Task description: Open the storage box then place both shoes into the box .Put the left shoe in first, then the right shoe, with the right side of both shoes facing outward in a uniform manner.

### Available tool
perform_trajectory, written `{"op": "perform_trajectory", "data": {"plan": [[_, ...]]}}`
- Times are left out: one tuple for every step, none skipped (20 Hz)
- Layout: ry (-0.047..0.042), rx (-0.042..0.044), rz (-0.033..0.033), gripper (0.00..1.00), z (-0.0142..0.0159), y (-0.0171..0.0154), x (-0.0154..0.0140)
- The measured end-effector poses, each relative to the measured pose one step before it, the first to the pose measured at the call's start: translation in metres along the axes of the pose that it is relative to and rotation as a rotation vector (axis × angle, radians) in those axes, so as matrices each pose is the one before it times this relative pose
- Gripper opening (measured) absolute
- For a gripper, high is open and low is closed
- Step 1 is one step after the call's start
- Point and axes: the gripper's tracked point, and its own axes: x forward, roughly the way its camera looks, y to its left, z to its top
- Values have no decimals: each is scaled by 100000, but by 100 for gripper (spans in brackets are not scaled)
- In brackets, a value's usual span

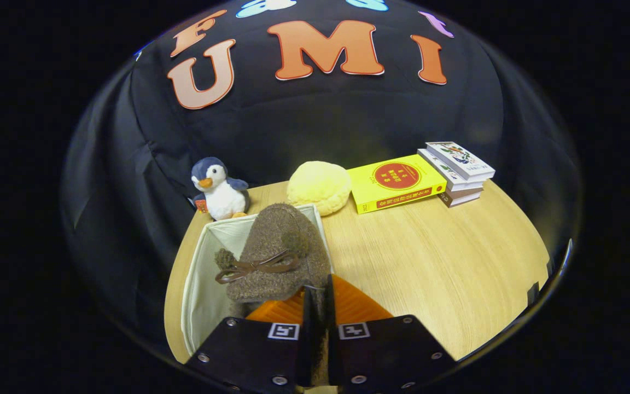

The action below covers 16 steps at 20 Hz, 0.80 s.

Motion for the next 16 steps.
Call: {"op": "perform_trajectory", "data": {"plan": [[988, -1013, -278, 19, -313, -63, -184], [-288, -1289, -764, 21, -35, -278, -556], [-2811, 52, 226, 28, 526, -25, -426], [-2450, 861, 687, 33, 611, 237, -552], [-987, 356, 607, 41, 486, 21, -375], [-542, -152, -113, 43, 224, -274, -373], [-373, -58, -212, 48, 196, -235, -504], [-794, 352, 223, 50, 322, -84, -343], [-1001, 365, 78, 55, 350, -111, -481], [-1212, -537, -74, 58, 461, -198, -679], [-2039, -1510, -190, 68, 698, -182, -727], [-2596, -1694, -115, 77, 949, -176, -922], [-2843, -1506, 170, 86, 986, -54, -912], [-3014, -1198, 721, 91, 984, 47, -982], [-2889, -718, 641, 97, 985, 48, -1153], [-2849, -627, 252, 98, 1086, -82, -1028]]}}
